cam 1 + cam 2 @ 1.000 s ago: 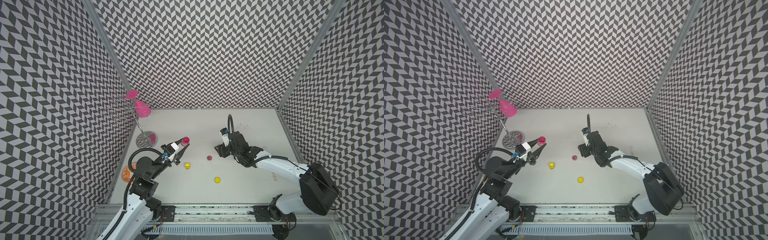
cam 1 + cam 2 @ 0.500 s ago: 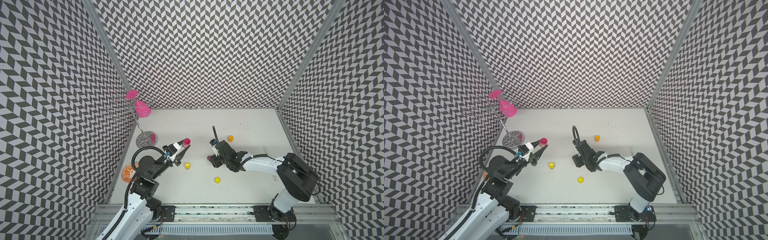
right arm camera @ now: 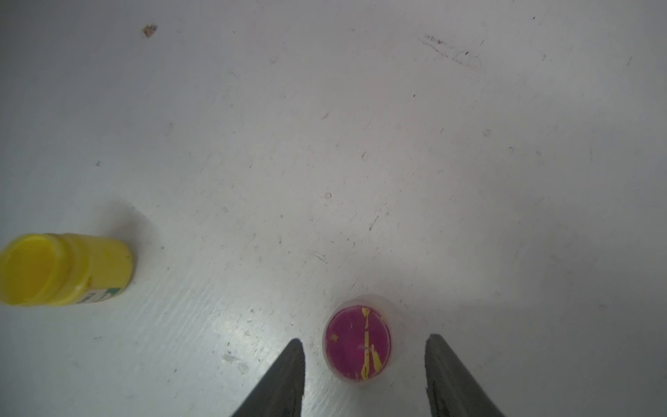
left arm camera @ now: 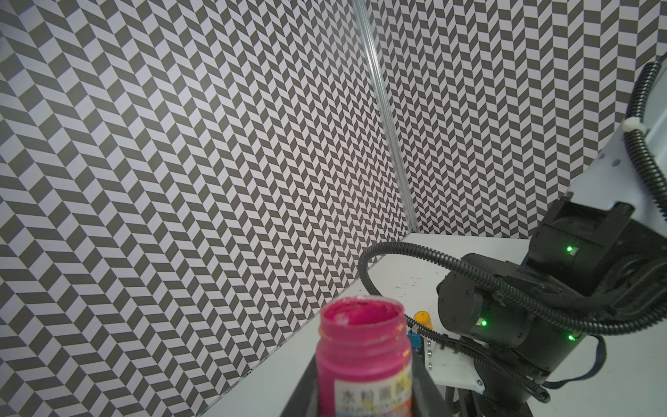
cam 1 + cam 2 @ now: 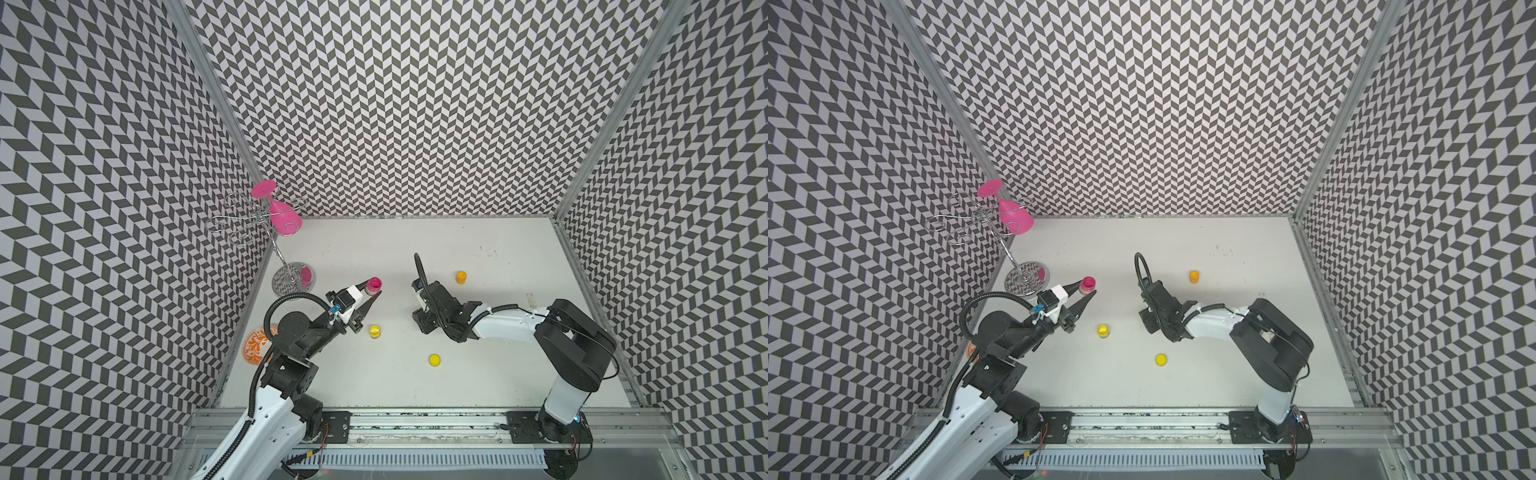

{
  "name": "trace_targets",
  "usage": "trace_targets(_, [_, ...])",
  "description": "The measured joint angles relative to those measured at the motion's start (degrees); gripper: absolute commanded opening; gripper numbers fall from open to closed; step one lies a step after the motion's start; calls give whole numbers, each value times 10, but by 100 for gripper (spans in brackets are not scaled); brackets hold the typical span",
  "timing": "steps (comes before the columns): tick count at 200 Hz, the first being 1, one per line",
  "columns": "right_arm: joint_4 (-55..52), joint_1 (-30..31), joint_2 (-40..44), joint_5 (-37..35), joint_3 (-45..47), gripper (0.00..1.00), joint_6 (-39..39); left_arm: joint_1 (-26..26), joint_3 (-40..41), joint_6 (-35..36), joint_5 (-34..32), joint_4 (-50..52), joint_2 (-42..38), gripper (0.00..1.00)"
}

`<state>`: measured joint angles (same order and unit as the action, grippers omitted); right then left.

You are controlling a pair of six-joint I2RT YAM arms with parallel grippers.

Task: Close the paint jar lid
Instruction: Pick up the lid from the center of the board.

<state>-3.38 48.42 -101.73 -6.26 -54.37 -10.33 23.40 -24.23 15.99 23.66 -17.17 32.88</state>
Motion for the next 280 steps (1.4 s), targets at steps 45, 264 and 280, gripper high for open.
trace_targets(45, [0, 3, -17, -9, -11, 50, -2, 2, 0, 0, 0, 1, 0, 32])
trace_targets(264, [-3, 10, -40, -19, -24, 29, -4, 4, 0, 0, -1, 1, 0, 32])
trace_targets(280, [-3, 10, -40, -19, -24, 29, -4, 5, 0, 0, -1, 1, 0, 32])
